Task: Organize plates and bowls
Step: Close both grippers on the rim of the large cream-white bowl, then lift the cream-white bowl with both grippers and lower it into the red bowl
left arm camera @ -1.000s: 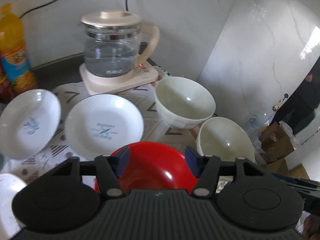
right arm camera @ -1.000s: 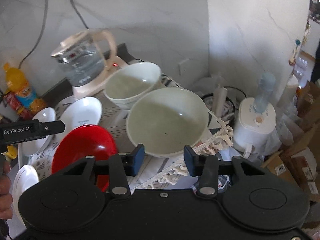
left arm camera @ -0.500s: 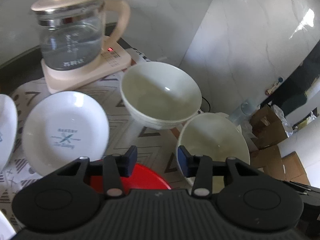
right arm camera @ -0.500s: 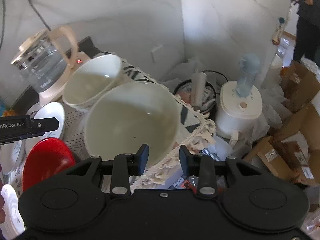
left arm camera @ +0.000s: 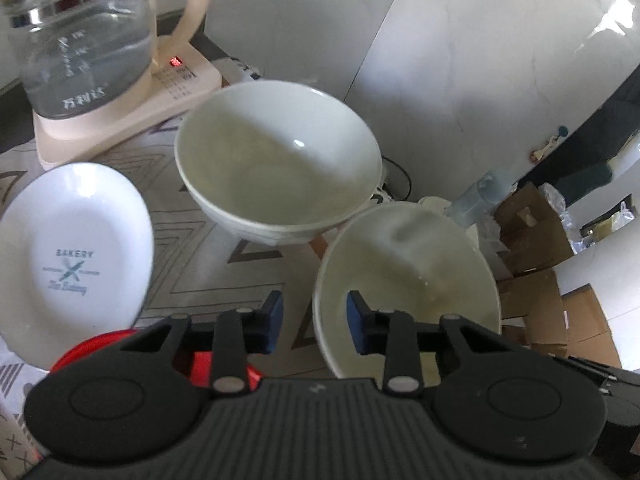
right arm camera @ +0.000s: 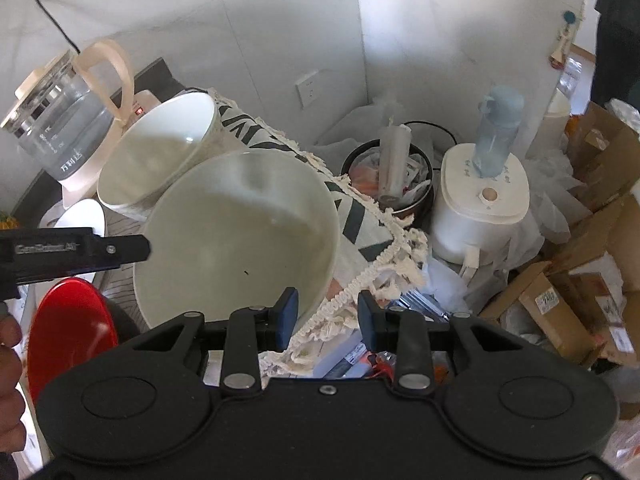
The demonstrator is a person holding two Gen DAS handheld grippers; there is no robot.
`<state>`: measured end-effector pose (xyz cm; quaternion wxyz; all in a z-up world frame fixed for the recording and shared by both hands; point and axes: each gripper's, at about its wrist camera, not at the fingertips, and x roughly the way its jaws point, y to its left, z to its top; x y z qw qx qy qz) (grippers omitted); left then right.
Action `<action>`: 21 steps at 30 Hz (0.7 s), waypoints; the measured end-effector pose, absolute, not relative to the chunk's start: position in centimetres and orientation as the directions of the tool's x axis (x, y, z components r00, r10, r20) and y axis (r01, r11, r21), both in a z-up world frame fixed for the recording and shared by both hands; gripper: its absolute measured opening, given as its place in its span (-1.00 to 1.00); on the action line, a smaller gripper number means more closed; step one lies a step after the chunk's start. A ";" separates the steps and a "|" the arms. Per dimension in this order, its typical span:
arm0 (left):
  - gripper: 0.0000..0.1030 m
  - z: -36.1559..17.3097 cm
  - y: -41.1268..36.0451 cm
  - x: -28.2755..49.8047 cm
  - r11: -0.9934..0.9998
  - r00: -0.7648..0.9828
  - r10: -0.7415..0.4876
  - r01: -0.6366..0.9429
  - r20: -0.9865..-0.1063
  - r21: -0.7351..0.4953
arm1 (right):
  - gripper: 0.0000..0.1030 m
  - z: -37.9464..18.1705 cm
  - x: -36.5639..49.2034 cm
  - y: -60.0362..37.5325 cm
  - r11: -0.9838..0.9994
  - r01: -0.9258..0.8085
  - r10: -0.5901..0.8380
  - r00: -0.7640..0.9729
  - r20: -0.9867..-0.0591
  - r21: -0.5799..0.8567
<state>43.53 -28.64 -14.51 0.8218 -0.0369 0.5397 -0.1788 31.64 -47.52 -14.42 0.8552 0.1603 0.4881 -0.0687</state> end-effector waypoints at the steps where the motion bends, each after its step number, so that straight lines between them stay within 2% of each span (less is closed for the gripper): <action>1: -0.42 -14.9 -28.8 43.8 0.938 0.346 -0.321 0.243 -0.882 -0.246 | -0.38 -14.7 31.9 -47.7 0.938 0.272 0.051 0.508 -0.860 0.216; 3: -0.50 -15.5 -29.0 44.4 0.948 0.330 -0.301 0.204 -0.895 -0.244 | -0.46 -15.2 32.5 -48.0 0.936 0.265 0.077 0.493 -0.866 0.234; 11: -0.73 -17.0 -29.9 45.3 0.963 0.298 -0.262 0.147 -0.918 -0.227 | -0.54 -16.9 34.8 -48.2 0.949 0.214 0.114 0.453 -0.884 0.232; 16: -0.91 -17.7 -30.1 45.4 0.958 0.273 -0.283 0.121 -0.920 -0.259 | -0.73 -17.4 35.7 -48.1 0.956 0.177 0.139 0.436 -0.889 0.236; 21: -0.92 -17.3 -29.7 45.1 0.954 0.279 -0.300 0.108 -0.912 -0.281 | -0.74 -16.9 35.4 -48.0 0.962 0.154 0.136 0.449 -0.883 0.227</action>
